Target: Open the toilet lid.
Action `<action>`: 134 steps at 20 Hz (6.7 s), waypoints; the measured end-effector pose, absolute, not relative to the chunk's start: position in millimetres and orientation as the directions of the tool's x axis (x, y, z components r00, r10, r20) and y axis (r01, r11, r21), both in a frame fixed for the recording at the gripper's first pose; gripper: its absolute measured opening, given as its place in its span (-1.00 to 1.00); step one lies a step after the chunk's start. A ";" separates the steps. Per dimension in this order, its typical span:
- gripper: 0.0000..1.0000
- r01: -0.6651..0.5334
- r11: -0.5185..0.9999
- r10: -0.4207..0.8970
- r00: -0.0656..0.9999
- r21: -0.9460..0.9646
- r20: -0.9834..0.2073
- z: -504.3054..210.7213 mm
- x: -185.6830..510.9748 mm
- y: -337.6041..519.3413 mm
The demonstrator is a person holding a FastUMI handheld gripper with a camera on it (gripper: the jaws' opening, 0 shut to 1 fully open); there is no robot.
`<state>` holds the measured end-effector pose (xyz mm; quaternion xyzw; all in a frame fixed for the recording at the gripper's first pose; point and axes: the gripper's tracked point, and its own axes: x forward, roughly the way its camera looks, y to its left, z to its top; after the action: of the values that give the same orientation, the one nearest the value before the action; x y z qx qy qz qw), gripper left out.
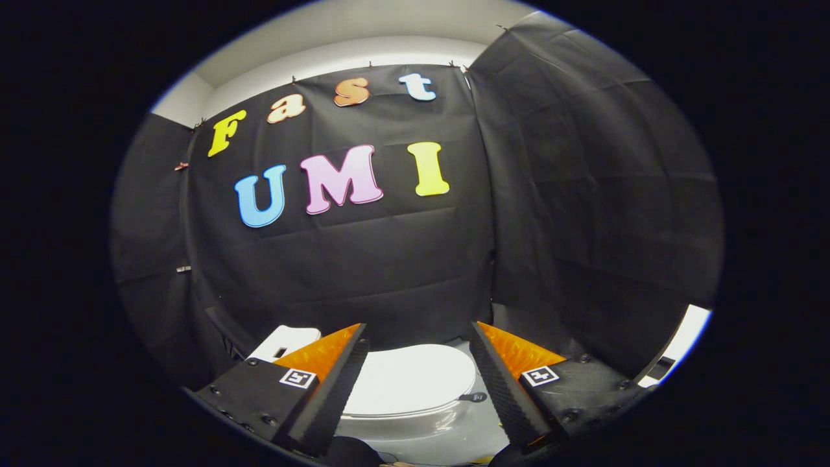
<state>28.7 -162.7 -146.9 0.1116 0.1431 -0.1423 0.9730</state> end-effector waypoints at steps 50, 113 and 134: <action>-0.32 0.584 0.111 0.089 0.800 0.804 -0.594 -600.8 80.6 -298.7; -0.76 -0.054 0.922 0.159 0.956 0.383 -0.246 -218.1 194.0 112.2; -0.26 -0.191 0.920 0.287 0.923 0.343 -0.257 -221.6 194.5 203.9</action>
<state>194.5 203.9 -221.6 0.1577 0.1530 0.1234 0.9677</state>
